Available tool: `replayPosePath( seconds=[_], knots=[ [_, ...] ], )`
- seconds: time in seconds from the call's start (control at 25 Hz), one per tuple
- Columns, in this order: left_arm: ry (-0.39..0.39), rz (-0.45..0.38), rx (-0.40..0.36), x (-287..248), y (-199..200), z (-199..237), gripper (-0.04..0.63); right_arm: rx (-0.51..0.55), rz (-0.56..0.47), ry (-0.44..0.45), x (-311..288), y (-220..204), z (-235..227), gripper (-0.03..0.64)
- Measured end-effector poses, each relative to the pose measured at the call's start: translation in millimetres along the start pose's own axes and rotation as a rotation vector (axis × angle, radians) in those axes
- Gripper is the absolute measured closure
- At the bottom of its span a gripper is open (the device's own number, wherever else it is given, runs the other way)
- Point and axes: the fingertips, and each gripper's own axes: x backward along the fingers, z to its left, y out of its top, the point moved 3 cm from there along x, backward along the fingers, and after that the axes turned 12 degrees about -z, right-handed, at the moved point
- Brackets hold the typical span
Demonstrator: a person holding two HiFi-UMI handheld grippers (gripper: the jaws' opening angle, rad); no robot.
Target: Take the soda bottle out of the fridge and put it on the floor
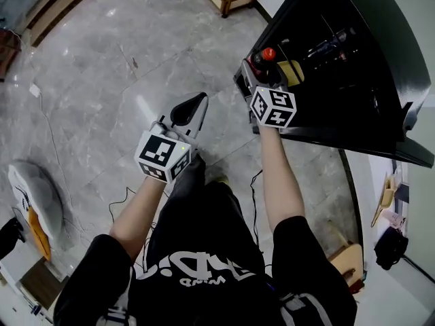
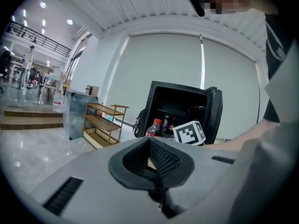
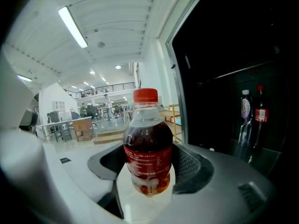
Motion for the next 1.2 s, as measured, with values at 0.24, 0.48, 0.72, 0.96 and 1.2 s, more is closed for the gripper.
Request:
replayPosePath(
  seconds=[0.24, 0.48, 0.72, 0.96, 1.2],
  knots=[
    [0.065, -0.011, -0.024, 19, -12, 35, 0.589, 0.011, 0.014, 0.1, -34, -22, 37, 0.302],
    [0.085, -0.023, -0.017, 18, -48, 67, 0.589, 0.021, 0.015, 0.168, -65, -59, 60, 0.302],
    [0.118, -0.045, -0.025, 20, -96, 92, 0.589, 0.026, 0.015, 0.215, -85, -110, 72, 0.302],
    [0.145, -0.058, -0.025, 25, -163, 123, 0.589, 0.031, 0.007, 0.256, -102, -178, 80, 0.302],
    [0.155, -0.066, -0.041, 31, -235, 150, 0.589, 0.045, 0.001, 0.285, -113, -247, 84, 0.302]
  ],
)
